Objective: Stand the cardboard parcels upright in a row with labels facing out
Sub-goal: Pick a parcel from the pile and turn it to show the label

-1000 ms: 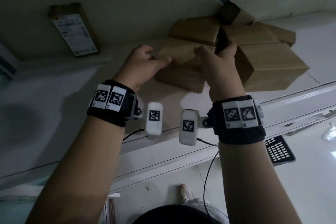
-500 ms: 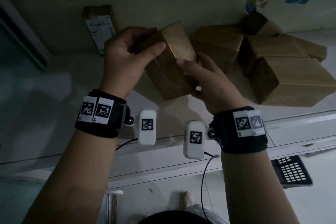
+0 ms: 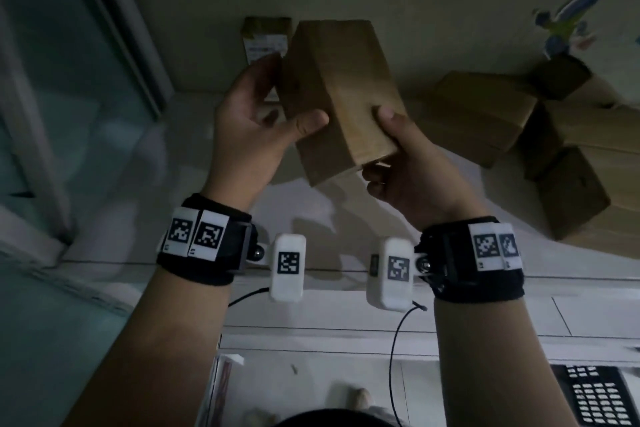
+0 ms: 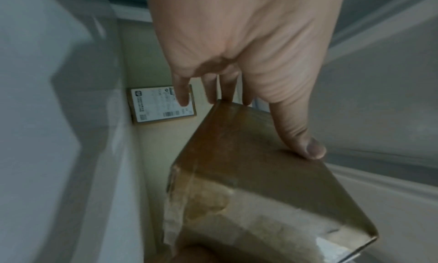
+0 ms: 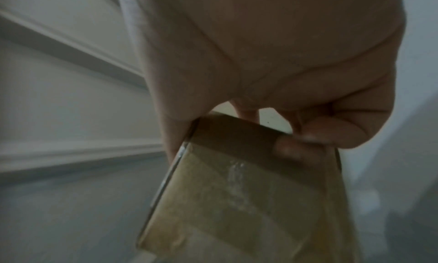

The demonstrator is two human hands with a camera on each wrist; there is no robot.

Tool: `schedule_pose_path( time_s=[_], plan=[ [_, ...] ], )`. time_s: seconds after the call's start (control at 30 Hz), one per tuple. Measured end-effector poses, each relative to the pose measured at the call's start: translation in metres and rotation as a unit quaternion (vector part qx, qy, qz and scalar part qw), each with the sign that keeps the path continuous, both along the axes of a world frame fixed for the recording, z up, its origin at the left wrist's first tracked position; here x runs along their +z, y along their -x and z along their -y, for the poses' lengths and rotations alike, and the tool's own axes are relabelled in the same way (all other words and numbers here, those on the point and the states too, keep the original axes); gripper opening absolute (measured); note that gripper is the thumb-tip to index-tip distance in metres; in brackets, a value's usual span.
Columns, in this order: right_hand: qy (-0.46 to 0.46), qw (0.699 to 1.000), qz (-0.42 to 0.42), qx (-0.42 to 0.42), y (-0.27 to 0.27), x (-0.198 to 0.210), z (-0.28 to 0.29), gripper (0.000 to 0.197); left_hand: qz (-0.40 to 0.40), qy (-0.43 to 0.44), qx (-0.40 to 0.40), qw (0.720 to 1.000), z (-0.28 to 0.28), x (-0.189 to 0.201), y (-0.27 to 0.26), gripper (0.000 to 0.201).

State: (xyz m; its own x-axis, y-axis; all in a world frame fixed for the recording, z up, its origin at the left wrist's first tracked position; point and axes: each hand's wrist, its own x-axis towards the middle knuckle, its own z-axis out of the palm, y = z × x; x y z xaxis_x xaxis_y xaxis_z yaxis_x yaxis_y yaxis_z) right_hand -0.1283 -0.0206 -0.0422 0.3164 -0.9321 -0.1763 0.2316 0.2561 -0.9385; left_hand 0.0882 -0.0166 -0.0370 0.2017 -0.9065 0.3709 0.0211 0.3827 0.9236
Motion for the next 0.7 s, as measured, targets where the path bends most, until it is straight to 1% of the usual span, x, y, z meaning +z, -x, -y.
schedule_pose_path(
  time_s=[0.03,0.07,0.17,0.23,0.27,0.37,0.43,0.47,0.53,0.6,0.67,0.7],
  plan=[
    [-0.006,1.000,0.002,0.010,-0.003,0.000,-0.001,0.046,0.002,-0.012,0.001,1.000,-0.002,-0.004,-0.003,0.094],
    [-0.011,1.000,0.004,0.020,-0.006,0.000,-0.002,0.045,-0.008,-0.023,-0.002,1.000,-0.004,-0.007,-0.004,0.103],
    [-0.021,0.999,0.000,0.042,-0.017,-0.001,-0.006,0.047,-0.046,-0.050,0.012,0.998,-0.010,-0.012,-0.004,0.121],
    [-0.026,0.999,-0.013,0.046,-0.025,-0.001,-0.010,0.044,-0.050,-0.065,0.036,0.996,-0.015,-0.016,-0.004,0.143],
    [-0.022,0.999,-0.028,0.040,-0.029,-0.001,-0.011,0.043,-0.051,-0.070,0.047,0.995,-0.016,-0.017,-0.006,0.150],
    [0.018,0.996,-0.084,0.010,-0.035,0.000,-0.015,0.037,-0.034,-0.071,0.083,0.993,-0.018,-0.020,-0.006,0.152],
    [0.043,0.994,-0.098,0.002,-0.039,0.002,-0.020,0.036,-0.027,-0.054,0.099,0.993,-0.020,-0.020,-0.002,0.147],
    [0.052,0.994,-0.093,0.003,-0.041,0.004,-0.022,0.038,-0.024,-0.042,0.102,0.994,-0.021,-0.019,0.004,0.140],
    [0.064,0.996,-0.058,0.012,-0.046,0.009,-0.028,0.048,-0.027,-0.007,0.104,0.994,-0.028,-0.015,0.017,0.119],
    [0.079,0.996,-0.036,0.007,-0.047,0.010,-0.028,0.061,-0.040,0.021,0.097,0.994,-0.034,-0.011,0.026,0.093],
    [0.124,0.991,-0.058,-0.004,-0.042,0.006,-0.026,0.074,-0.049,0.045,0.088,0.994,-0.038,-0.007,0.026,0.070],
    [0.151,0.985,-0.079,-0.013,-0.039,0.004,-0.026,0.081,-0.053,0.049,0.082,0.994,-0.039,-0.005,0.024,0.064]
  ],
)
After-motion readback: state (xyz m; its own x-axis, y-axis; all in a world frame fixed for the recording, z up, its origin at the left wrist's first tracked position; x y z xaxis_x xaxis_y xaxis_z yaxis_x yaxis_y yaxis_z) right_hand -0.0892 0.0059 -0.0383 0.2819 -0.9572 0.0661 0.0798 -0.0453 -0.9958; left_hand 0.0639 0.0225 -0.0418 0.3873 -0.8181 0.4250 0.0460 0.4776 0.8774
